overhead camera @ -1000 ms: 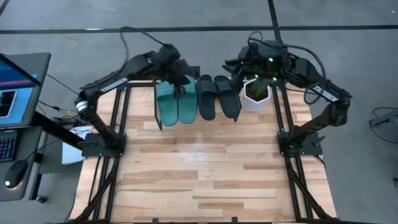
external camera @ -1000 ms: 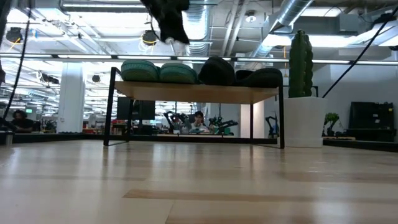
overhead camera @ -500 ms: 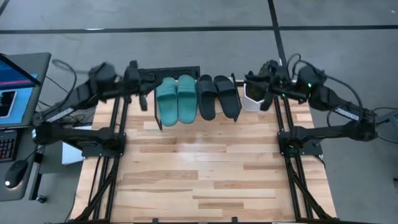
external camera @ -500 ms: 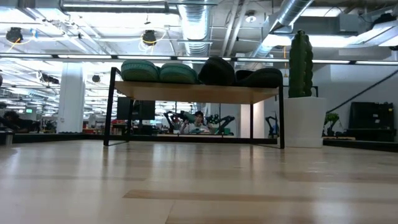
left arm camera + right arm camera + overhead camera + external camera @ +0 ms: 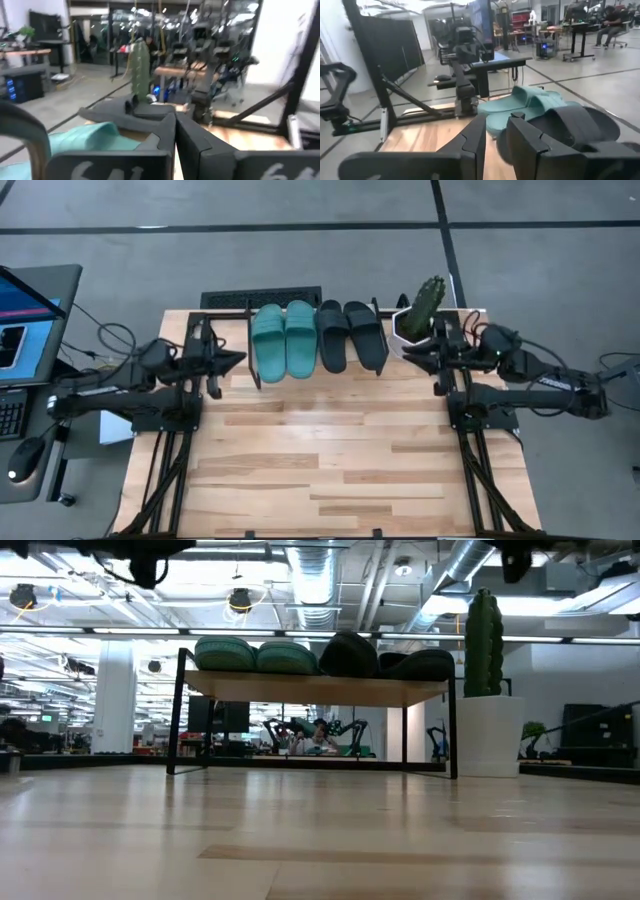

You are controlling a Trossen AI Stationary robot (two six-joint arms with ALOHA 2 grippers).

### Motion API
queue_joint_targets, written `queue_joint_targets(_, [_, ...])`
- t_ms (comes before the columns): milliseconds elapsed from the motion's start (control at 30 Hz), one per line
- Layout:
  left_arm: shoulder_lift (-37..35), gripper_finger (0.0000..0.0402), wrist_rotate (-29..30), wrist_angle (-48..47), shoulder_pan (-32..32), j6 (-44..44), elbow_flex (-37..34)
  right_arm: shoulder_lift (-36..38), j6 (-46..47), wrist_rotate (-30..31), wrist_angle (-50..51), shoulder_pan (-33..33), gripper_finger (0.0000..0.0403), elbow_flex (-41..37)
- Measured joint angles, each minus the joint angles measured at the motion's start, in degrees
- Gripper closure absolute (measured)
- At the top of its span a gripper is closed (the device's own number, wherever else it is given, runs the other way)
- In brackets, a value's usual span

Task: Pick and place slides into the shelf
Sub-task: Return to Home Position

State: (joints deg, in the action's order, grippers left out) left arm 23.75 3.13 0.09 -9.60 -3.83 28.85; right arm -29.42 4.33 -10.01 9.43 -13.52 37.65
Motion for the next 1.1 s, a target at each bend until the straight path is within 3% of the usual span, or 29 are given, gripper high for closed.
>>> queue_joint_targets(200, [-4.28, 0.0401, 0.77, 3.66, 3.02, -3.12, -7.64, 8.78, 3.26, -5.44, -0.07, 0.83, 0.034, -7.49])
queue_joint_targets(667, [-11.4, 0.0401, -1.25, 19.56, 4.06, -11.18, -25.33, 29.22, 8.4, -6.45, 0.81, 6.41, 0.04, -22.22])
queue_joint_targets(767, [-13.27, 0.0401, -1.07, 23.27, 4.09, -12.59, -28.22, 29.27, 10.29, -6.15, 1.38, 6.38, 0.0396, -24.08])
queue_joint_targets(1100, [-18.07, 0.0401, 1.98, 14.01, 4.06, -12.81, -28.27, 29.2, 12.76, -3.31, 1.64, 6.42, 0.0402, -30.21])
